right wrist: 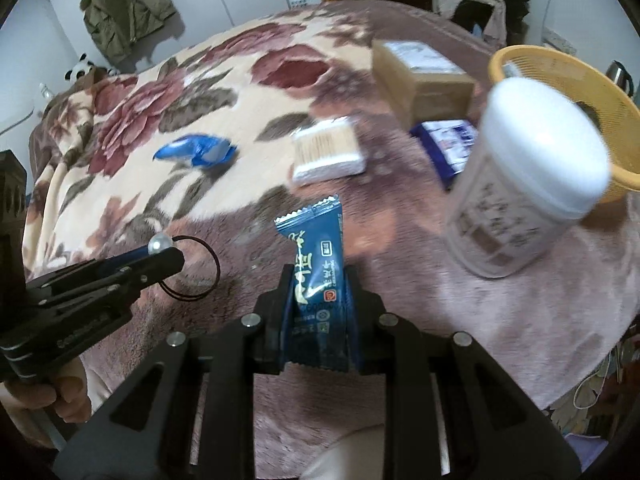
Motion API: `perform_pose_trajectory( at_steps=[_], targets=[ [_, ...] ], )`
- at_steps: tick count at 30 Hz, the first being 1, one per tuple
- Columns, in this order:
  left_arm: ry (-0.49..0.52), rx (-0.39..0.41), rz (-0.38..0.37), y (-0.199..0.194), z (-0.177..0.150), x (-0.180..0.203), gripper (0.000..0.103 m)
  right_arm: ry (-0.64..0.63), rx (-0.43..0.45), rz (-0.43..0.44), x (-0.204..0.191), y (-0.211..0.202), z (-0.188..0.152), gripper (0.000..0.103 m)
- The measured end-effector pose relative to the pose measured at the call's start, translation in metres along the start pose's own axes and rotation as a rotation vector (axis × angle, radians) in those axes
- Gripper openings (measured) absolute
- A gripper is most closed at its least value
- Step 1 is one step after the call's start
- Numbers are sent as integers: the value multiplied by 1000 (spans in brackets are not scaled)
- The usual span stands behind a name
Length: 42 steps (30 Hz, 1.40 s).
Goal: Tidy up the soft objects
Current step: 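Carry hair tie and snack packet over the orange basket and open both tools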
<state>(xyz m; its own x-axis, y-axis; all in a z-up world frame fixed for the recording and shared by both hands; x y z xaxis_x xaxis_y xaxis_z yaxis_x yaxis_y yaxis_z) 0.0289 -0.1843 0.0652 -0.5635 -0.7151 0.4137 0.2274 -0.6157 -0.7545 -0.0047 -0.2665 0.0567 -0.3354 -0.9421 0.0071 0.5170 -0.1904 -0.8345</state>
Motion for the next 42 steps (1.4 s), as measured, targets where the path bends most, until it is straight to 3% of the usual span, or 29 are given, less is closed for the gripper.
perform_pose_trajectory(
  at_steps=[12, 30, 42],
  targets=[
    [88, 4, -23, 7, 26, 58, 23, 51, 61, -5, 38, -27, 24, 23],
    [183, 57, -108, 6, 98, 142, 23, 105, 156, -31, 86, -56, 79, 23],
    [248, 51, -231, 47, 152, 234, 23, 239, 178, -111, 171, -50, 117, 23]
  ],
)
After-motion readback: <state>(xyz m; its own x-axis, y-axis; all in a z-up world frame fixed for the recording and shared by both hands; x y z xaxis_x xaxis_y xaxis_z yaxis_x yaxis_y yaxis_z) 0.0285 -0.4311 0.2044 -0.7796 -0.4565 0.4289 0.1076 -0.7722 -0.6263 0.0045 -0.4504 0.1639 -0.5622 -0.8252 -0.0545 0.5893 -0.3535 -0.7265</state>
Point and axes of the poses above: each gripper's, at about its wrist camera, not at the fingertips, and y roughly the way its jaws point, x to its right, z to its top, the point moved 9 cm from there along y, roughly the way its jaws point, and after that the axes turned 13 degrees about -z, right-handed, at the moved point
